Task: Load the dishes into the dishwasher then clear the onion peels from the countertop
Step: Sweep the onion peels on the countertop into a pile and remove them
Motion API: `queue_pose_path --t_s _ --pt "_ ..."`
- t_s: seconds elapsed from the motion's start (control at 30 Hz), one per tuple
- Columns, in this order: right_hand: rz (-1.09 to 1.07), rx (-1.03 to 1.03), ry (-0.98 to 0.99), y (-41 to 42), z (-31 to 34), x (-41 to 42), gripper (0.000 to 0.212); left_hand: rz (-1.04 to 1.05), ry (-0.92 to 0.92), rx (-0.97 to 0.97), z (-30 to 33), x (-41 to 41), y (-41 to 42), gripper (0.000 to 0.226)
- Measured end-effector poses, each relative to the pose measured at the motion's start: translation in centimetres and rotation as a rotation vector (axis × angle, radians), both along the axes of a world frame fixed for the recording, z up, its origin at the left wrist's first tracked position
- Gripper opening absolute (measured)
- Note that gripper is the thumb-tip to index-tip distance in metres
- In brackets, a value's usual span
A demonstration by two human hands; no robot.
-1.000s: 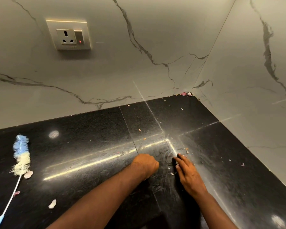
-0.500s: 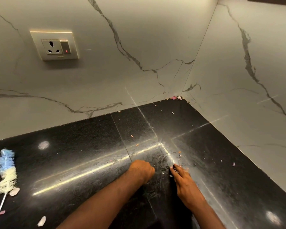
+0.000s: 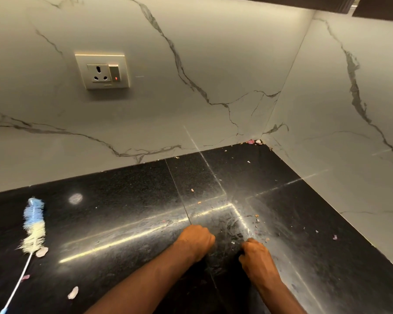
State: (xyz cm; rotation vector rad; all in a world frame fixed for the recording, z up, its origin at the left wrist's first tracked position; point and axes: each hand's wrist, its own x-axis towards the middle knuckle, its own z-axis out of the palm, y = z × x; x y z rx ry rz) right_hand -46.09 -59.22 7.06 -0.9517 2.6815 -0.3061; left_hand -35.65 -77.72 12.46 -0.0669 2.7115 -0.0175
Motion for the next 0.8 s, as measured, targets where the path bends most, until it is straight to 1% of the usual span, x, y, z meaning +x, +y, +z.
queue_pose_path --t_s 0.07,0.1,0.17,0.2,0.23,0.27,0.3,0.33,0.4,0.5,0.57,0.63,0.73,0.8 --pt "-0.132 -0.252 -0.191 -1.1 0.2 1.3 0.016 0.047 0.056 0.049 -1.3 1.8 -0.9 0.023" --pt "-0.245 -0.424 -0.365 -1.9 0.3 1.9 0.016 0.093 0.090 0.118 -2.3 3.0 -1.3 0.029" --pt "-0.502 -0.788 -0.840 -3.3 0.7 2.5 0.014 0.226 0.204 0.358 -4.2 5.9 -1.9 0.044" --pt "-0.609 -0.936 -1.087 -4.1 1.0 2.9 0.014 0.326 0.275 0.496 -5.1 7.7 -2.1 0.048" --pt "-0.689 -1.042 -1.274 -4.8 1.2 3.2 0.015 0.411 0.358 0.600 -5.9 9.4 -2.1 0.048" --pt "-0.734 -1.088 -1.404 -5.5 1.2 3.7 0.015 0.482 0.436 0.660 -6.5 11.2 -1.9 0.046" --pt "-0.750 -1.101 -1.493 -6.1 1.3 4.1 0.017 0.528 0.506 0.680 -7.1 12.8 -1.7 0.042" --pt "-0.745 -1.098 -1.561 -6.6 1.4 4.7 0.021 0.568 0.572 0.696 -7.4 14.3 -1.3 0.037" --pt "-0.717 -1.028 -1.670 -7.9 1.2 6.5 0.027 0.695 0.672 0.743 -7.2 17.3 -0.2 0.027" --pt "-0.634 -0.869 -1.831 -10.2 0.6 10.0 0.029 0.885 0.739 0.819 -6.2 21.9 2.1 0.017" --pt "-0.548 -0.712 -1.918 -12.2 0.3 13.3 0.028 1.015 0.773 0.843 -6.1 25.5 3.9 0.016" --pt "-0.446 -0.551 -1.975 -13.8 0.2 17.2 0.026 1.144 0.785 0.817 -6.2 29.3 6.1 0.017" --pt "-0.302 -0.347 -2.002 -15.0 0.4 23.3 0.026 1.307 0.784 0.753 -7.5 34.9 8.8 0.024" --pt "-0.193 -0.210 -1.982 -15.1 0.6 27.6 0.027 1.437 0.760 0.761 -8.8 38.6 10.3 0.027"
